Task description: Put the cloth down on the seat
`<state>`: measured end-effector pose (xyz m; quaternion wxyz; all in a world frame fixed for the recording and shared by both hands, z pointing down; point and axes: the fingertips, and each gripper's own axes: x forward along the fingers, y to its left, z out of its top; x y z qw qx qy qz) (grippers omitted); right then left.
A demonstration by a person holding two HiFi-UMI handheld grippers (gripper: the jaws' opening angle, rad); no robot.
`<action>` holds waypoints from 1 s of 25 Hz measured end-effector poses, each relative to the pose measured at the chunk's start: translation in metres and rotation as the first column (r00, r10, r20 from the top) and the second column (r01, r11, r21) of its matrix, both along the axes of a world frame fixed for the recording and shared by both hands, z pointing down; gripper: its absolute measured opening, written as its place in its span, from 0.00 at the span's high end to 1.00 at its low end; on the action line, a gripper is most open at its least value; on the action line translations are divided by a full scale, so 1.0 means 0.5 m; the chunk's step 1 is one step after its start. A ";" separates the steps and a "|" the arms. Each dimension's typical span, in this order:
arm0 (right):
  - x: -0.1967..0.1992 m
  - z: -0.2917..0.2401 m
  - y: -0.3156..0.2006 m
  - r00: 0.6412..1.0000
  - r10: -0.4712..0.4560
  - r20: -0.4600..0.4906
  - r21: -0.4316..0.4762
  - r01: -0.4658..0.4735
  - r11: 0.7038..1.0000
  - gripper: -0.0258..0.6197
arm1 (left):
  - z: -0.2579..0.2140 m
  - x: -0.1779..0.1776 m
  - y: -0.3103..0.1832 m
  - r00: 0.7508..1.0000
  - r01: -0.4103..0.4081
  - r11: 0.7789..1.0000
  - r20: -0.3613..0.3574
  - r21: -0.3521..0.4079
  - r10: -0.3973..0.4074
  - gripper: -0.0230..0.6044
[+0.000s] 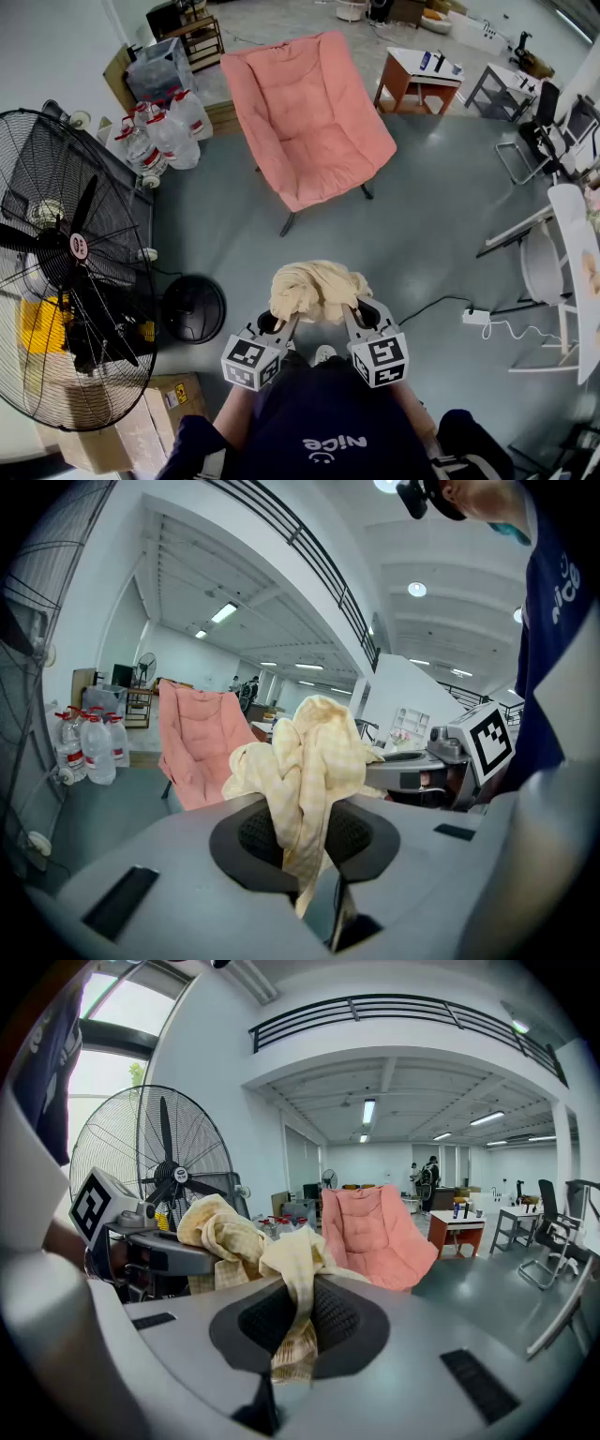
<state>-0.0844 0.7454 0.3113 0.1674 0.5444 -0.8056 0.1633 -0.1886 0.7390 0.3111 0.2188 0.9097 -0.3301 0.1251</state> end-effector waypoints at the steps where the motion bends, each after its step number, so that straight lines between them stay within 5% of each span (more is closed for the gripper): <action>1: -0.004 -0.002 -0.005 1.000 0.006 -0.004 0.003 -0.006 1.000 0.86 | -0.001 -0.004 -0.005 1.000 -0.003 1.000 -0.003 0.003 0.003 0.83; 13: -0.060 -0.003 -0.040 0.994 0.113 0.005 0.035 -0.113 0.993 0.86 | -0.005 -0.069 -0.055 0.996 -0.068 0.997 -0.053 0.021 0.069 0.83; 25: -0.063 -0.001 -0.104 0.993 0.118 0.028 0.048 -0.120 0.992 0.86 | 0.006 -0.077 -0.112 0.996 -0.039 0.999 -0.076 0.006 0.040 0.83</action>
